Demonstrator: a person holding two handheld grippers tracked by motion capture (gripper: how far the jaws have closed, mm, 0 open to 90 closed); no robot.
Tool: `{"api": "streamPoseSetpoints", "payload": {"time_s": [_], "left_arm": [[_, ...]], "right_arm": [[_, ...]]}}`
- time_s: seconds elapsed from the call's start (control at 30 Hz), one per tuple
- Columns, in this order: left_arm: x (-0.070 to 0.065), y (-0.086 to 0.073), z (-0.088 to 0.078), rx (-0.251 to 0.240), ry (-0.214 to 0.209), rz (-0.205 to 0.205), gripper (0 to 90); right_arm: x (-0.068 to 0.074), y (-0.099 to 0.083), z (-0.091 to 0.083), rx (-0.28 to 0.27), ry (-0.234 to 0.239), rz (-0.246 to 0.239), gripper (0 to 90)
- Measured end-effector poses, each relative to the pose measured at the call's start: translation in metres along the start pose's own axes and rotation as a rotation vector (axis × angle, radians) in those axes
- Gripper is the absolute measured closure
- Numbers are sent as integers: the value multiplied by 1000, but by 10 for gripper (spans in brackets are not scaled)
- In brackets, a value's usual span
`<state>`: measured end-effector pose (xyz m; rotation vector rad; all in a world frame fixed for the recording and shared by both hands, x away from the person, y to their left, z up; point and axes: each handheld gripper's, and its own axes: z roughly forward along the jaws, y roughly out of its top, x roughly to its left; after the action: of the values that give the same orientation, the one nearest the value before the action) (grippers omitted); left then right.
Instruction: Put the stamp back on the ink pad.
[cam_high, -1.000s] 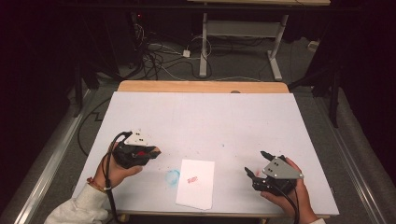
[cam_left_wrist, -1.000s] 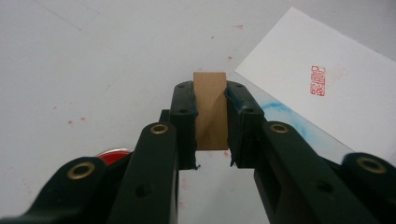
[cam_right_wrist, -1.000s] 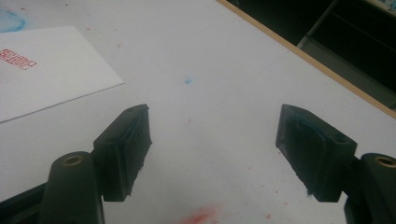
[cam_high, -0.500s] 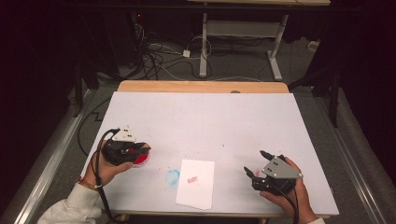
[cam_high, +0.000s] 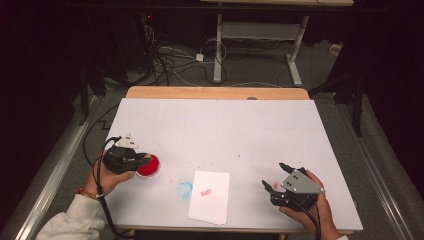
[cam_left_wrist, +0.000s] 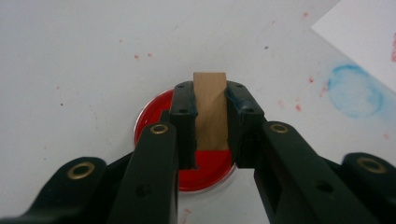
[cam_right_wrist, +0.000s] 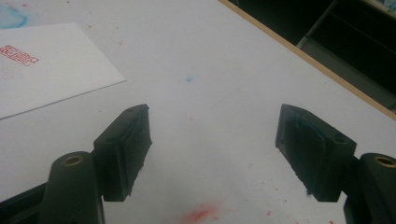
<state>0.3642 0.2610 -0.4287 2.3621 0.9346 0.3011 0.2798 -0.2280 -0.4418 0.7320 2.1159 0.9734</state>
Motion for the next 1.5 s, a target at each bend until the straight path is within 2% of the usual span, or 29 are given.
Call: {"api": "streamPoseSetpoints", "payload": {"time_s": [0.13, 0.23, 0.37, 0.57, 1.03, 1.2, 1.3, 1.37, 1.5], "left_arm": [[5, -3, 10, 26, -2, -15, 734], [6, -3, 18, 63, 2, -9, 734], [6, -2, 25, 87, 3, -14, 734], [8, -1, 27, 84, -9, -35, 734], [10, -3, 28, 85, -18, -42, 734], [6, -1, 29, 107, 3, -32, 707], [7, 1, 20, 62, -5, -42, 637], [7, 2, 12, 26, 5, -55, 600], [3, 5, -1, -29, 19, -41, 561]], "right_arm": [[1, -1, -1, 5, -5, 1, 270], [1, -1, -3, 3, -5, -1, 271], [0, -3, -5, 2, -13, 6, 268], [-1, -4, -6, 5, -14, 5, 267], [0, -3, -5, 2, -13, 7, 266], [0, -3, -7, -7, -14, 7, 266], [-1, -3, -7, -12, -16, 8, 266], [0, -3, -7, -12, -15, 7, 266], [0, -2, -7, -10, -15, 7, 266]]}}
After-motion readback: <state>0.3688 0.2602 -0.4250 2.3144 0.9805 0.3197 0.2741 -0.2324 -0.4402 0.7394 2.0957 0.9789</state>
